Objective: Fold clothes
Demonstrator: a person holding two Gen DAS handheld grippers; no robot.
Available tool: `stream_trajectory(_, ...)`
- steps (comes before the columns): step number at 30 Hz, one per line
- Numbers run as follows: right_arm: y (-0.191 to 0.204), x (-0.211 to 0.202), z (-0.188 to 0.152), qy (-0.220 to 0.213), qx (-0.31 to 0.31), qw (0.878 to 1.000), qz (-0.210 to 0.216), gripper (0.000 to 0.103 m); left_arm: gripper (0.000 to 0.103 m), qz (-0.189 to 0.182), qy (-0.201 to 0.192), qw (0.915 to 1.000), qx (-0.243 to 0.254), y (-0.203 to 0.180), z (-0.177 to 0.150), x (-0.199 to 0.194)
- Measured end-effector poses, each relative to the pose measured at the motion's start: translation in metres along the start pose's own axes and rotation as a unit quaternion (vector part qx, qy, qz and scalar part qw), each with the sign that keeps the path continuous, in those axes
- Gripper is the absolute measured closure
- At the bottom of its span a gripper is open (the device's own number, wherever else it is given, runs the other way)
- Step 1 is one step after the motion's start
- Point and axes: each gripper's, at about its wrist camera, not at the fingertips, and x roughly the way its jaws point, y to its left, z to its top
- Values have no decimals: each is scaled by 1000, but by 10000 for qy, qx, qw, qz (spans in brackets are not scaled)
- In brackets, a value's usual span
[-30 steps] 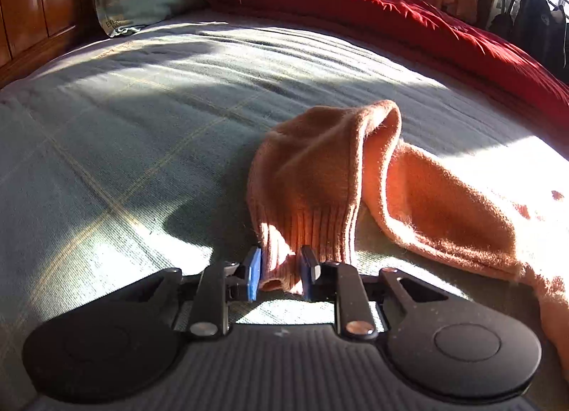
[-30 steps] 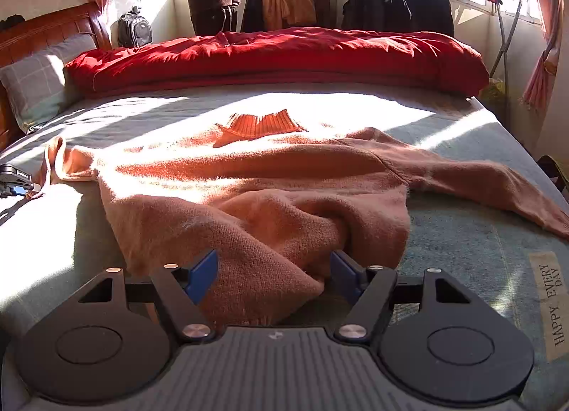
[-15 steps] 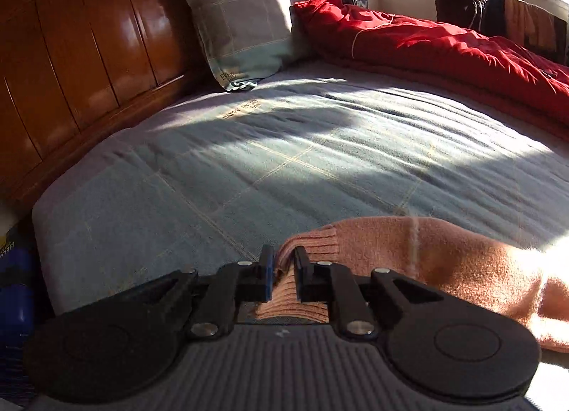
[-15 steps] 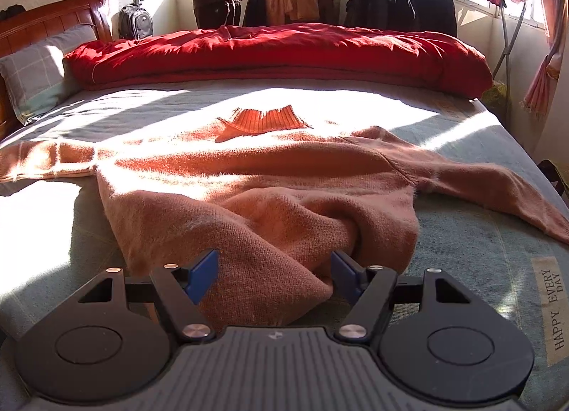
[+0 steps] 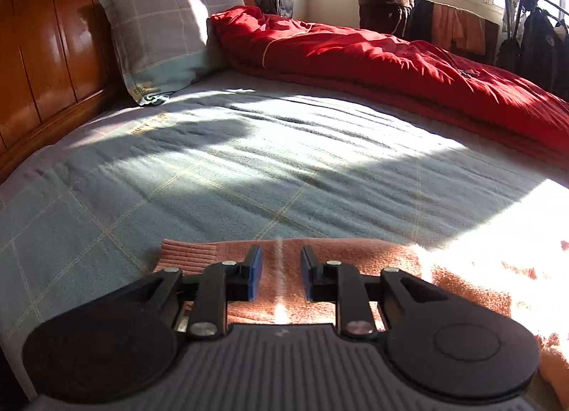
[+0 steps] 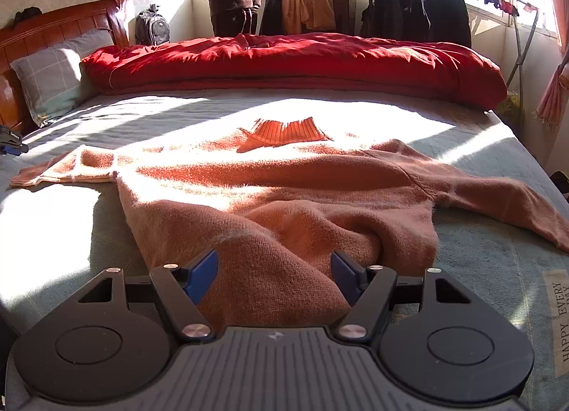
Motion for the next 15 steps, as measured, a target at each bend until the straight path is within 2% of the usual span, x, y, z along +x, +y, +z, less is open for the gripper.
stream_trajectory(2,1,-2,1,-58,-29,10000,45,29,63,-485,-14,9983,329,-30,7,5)
stream_trajectory(6,-1,-4,2,-137,-104,9998,59,29,63,-1129,46,9871,1135,-96,16,25)
stream_trajectory(9,-7,-2,2,-145,-69,9999,33,29,63,-1515,354,9769,1465,-128,16,52)
stream_trajectory(13,-18,3,4,-157,8,9999,-41,29,63,-1777,779,9641,1813,-153,9,87)
stream_trajectory(15,-23,7,5,-166,43,9998,-78,29,63,-1725,892,9594,2043,-159,3,100)
